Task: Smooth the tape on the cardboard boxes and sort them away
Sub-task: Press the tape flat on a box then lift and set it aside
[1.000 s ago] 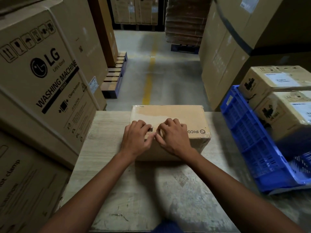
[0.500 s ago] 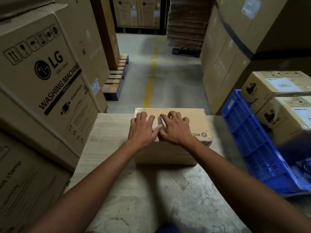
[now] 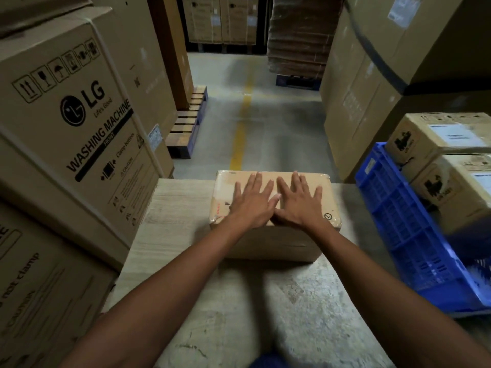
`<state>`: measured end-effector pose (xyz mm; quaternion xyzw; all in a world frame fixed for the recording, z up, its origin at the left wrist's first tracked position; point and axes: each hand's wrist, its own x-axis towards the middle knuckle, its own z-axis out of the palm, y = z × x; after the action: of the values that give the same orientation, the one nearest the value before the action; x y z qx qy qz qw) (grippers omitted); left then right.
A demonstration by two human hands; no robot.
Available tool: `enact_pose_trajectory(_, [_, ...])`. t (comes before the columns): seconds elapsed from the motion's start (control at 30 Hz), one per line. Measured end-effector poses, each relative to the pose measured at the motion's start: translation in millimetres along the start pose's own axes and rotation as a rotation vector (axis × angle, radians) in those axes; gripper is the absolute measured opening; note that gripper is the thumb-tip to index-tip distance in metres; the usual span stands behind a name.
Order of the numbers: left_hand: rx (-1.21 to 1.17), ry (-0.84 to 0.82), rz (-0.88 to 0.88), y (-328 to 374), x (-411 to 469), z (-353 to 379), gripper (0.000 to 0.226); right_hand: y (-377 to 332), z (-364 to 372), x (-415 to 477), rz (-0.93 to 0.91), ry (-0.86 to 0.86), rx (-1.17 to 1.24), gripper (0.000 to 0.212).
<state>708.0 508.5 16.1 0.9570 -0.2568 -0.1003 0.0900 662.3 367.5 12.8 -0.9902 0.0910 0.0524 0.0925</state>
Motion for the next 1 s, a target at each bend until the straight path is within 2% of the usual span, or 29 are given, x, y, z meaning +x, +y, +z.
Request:
enact_pose_trajectory(0.1, [-0.019, 0.019, 0.027, 0.1, 2.9, 6.8, 0.061, 1.4, 3.9, 1.5, -0.005, -0.009, -0.011, 0.089])
enact_pose_trajectory(0.23, [-0.007, 0.048, 0.034, -4.3, 7.3, 6.1, 0.061, -1.1, -6.0, 4.0, -0.007, -0.036, 0.004, 0.084])
enact_pose_trajectory(0.3, [-0.022, 0.221, 0.105, -4.6, -0.5, 9.1, 0.056, -2.5, -2.3, -4.6, 0.036, 0.044, 0.002, 0.079])
enact_pose_trajectory(0.37, [-0.016, 0.457, 0.268, -6.0, -9.0, 16.5, 0.044, -3.8, 8.4, -18.8, 0.096, 0.193, -0.007, 0.074])
enact_pose_trajectory(0.43, [0.021, 0.556, 0.355, -7.9, -12.6, 21.9, 0.038, -1.3, 21.0, -26.9, 0.097, 0.345, -0.007, 0.062])
enact_pose_trajectory(0.5, [0.047, 0.517, 0.342, -7.0, -12.3, 17.7, 0.039, 1.9, 27.1, -27.2, 0.072, 0.403, 0.000, 0.047])
enact_pose_trajectory(0.67, [0.053, 0.491, 0.343, -1.9, -6.7, 10.4, 0.038, 11.5, 17.1, -18.1, -0.021, 0.374, -0.034, 0.039])
enact_pose_trajectory(0.8, [0.067, 0.480, 0.570, -4.6, -10.4, 20.5, 0.026, 31.9, 20.6, -32.4, -0.035, 0.480, 0.097, 0.025])
enact_pose_trajectory(0.9, [0.043, 0.447, 0.655, -5.5, -10.9, 22.6, 0.027, 39.4, 35.2, -46.7, 0.035, 0.556, 0.089, 0.029])
enact_pose_trajectory(1.0, [0.017, 0.411, 0.626, -6.1, -7.6, 17.6, 0.027, 35.0, 33.4, -44.1, 0.072, 0.494, 0.084, 0.038])
